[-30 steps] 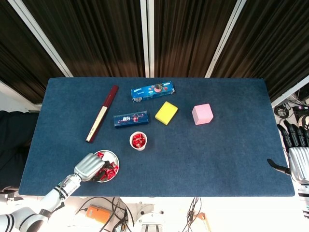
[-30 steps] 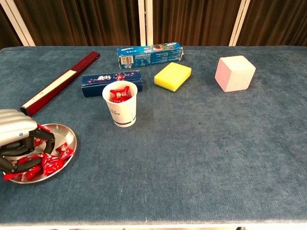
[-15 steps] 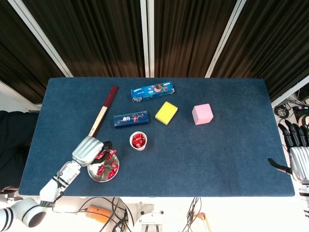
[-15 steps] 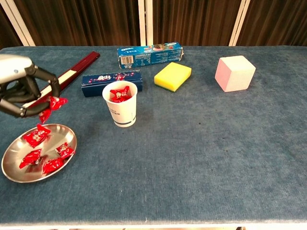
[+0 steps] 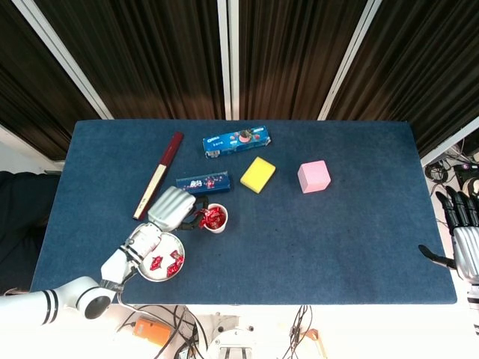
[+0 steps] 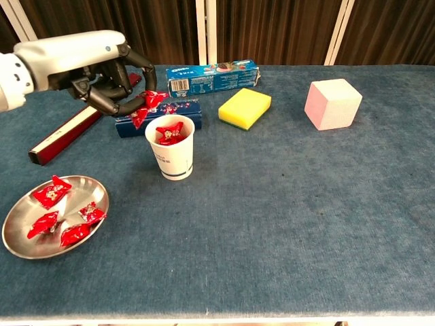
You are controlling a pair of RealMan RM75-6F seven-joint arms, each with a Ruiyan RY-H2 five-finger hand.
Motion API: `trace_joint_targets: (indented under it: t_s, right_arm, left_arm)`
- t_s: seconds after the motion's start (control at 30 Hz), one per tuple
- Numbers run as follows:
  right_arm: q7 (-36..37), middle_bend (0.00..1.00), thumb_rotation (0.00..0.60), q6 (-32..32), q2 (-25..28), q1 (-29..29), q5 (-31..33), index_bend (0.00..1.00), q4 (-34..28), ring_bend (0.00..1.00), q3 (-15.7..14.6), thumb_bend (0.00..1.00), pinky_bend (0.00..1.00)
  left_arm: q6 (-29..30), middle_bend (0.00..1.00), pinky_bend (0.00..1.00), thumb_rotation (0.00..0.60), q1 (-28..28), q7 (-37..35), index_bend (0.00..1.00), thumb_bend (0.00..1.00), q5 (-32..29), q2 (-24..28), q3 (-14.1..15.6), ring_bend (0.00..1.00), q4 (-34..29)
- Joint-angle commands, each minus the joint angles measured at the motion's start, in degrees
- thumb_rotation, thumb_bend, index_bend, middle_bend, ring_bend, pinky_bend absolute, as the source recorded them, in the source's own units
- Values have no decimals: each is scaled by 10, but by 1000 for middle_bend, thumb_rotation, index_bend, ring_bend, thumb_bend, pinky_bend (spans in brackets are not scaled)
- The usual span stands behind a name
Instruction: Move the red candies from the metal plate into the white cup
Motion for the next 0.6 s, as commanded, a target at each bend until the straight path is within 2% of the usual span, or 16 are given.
trace_joint_targets:
  t_s: [0.03,0.13,0.33,0.5,0.6]
  right_arm:
    - [3,36,600,-2,0,1,1,0,3,0,0,236,81]
    - [7,36,600,-3,-1,0,3,0,6,0,0,236,81]
    - [13,36,600,-2,0,-1,4,0,11,0,1,236,81]
    - [14,36,600,-1,-1,0,1,0,11,0,0,235,81]
    - [13,36,600,2,-1,0,-2,0,10,0,0,236,82]
  left_arm:
    - [-24,946,814,600,-24,28,539,409,-39,-23,-14,851,11]
    - [-33,946,813,600,-37,46,518,384,-68,-38,-15,851,22]
    - [-19,946,814,600,-40,74,366,244,-96,-49,-11,851,27]
    - [12,946,814,600,-26,81,349,213,-80,-28,1,851,4]
    - [40,946,814,600,-4,79,349,215,-56,0,18,851,-23]
